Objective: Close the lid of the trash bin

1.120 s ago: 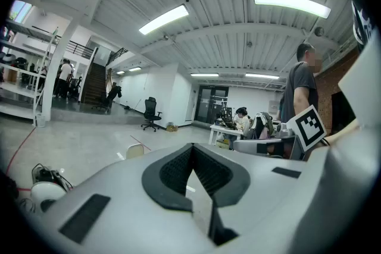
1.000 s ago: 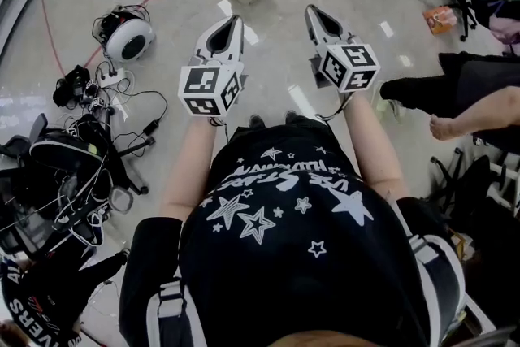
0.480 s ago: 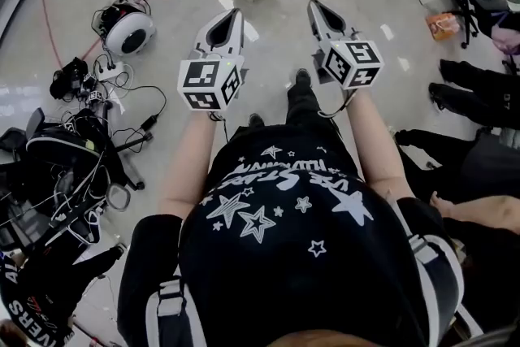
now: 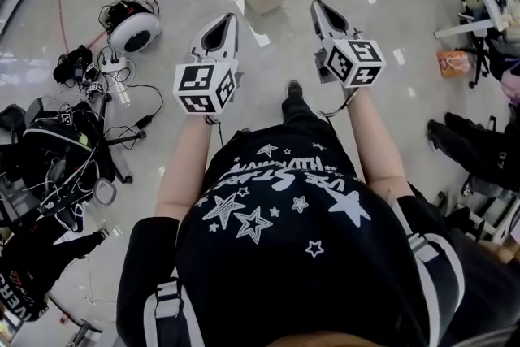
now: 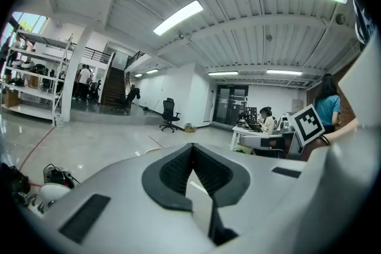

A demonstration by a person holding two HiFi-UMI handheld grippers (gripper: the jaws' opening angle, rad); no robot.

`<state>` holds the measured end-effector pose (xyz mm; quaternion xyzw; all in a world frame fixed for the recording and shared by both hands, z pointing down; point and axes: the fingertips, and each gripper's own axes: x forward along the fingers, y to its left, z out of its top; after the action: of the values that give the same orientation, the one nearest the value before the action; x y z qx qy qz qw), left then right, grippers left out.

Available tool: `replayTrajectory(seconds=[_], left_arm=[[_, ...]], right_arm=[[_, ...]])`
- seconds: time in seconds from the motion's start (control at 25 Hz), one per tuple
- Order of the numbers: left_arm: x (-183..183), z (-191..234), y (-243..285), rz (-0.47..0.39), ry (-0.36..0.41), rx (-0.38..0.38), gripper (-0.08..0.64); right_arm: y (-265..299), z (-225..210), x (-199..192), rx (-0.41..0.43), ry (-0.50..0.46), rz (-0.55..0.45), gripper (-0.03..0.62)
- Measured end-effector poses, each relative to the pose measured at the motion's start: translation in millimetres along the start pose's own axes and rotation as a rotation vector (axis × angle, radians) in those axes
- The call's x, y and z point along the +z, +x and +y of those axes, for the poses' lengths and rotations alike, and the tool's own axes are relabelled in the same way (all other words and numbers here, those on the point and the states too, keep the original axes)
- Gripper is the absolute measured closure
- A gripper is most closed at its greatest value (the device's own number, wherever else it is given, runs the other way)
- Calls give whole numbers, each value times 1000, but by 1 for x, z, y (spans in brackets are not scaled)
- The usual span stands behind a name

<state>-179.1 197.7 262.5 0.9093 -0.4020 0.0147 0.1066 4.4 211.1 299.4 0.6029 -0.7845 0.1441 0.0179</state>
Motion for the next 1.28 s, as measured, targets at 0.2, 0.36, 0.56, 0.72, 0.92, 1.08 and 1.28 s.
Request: replayTrajectory(seconds=[0.2,0.36,0.56,0.72,0.92,1.08,1.28], left_arm=[[9,-9,55,0,-3,76,549],[10,-21,94,12,-4,120,549],[7,-34,129,10,14,176,549],[6,-32,146,12,0,220,549],[8,-20,162,6,-8,241,549],[7,2,182,-1,-27,246,549],[4,34,222,7,-53,240,549]], right_arm=[[31,-56,20,61,0,18,597],[49,-98,30,102,2,34,597],[71,-140,26,152,29,62,597],[91,-155,27,181,46,78,597],[118,-155,30,212,43,85,597],[142,-156,32,219,26,94,597],[176,-176,35,199,13,120,597]])
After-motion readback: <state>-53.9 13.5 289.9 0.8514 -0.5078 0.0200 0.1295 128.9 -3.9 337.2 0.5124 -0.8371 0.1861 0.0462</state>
